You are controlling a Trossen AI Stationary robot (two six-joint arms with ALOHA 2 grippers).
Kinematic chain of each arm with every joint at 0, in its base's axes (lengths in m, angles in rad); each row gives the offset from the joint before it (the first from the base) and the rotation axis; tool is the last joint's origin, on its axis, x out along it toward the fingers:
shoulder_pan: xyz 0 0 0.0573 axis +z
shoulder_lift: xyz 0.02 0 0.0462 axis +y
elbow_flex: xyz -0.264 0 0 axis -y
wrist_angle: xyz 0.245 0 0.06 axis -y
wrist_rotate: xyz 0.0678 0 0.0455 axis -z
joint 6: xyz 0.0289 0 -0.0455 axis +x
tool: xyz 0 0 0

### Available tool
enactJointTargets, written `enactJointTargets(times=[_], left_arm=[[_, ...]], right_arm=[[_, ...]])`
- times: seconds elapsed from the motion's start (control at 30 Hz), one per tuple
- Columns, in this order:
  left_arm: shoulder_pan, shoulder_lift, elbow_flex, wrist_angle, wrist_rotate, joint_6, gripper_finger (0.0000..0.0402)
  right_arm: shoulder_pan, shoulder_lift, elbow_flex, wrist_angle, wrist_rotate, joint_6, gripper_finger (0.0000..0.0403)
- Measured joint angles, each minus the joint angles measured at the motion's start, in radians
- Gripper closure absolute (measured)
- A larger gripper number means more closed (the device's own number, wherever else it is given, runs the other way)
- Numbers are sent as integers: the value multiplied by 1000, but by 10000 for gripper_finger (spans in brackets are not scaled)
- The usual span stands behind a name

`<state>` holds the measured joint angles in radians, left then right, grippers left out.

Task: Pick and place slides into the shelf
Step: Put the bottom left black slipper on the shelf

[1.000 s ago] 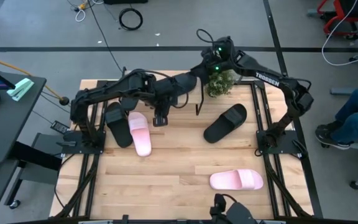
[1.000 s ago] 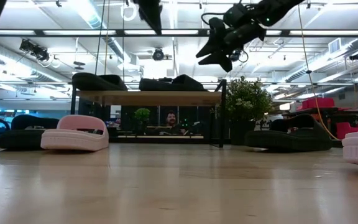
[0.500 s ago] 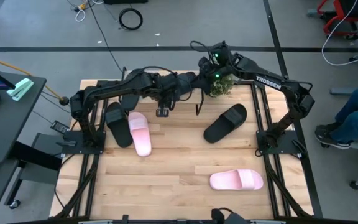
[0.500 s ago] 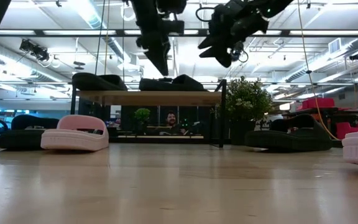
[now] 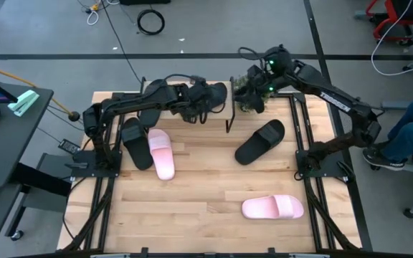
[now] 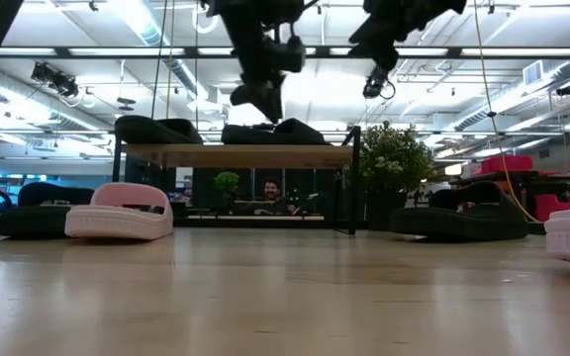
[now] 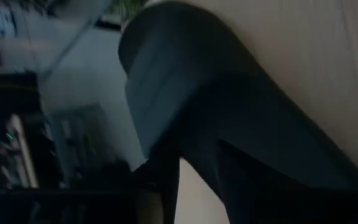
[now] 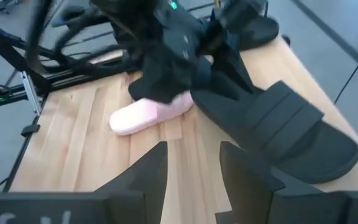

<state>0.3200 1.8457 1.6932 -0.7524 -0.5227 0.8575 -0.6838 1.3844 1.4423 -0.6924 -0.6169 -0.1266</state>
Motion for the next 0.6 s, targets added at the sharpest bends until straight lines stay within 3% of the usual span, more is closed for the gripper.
enactJointTargets(times=[0.17, 0.6], left_arm=[[7, 22, 0, 89, -8, 45, 297], [43, 35, 0, 142, -11, 55, 297]], right_arm=[[2, -31, 0, -4, 4, -1, 250], [7, -40, 0, -11, 18, -8, 250]])
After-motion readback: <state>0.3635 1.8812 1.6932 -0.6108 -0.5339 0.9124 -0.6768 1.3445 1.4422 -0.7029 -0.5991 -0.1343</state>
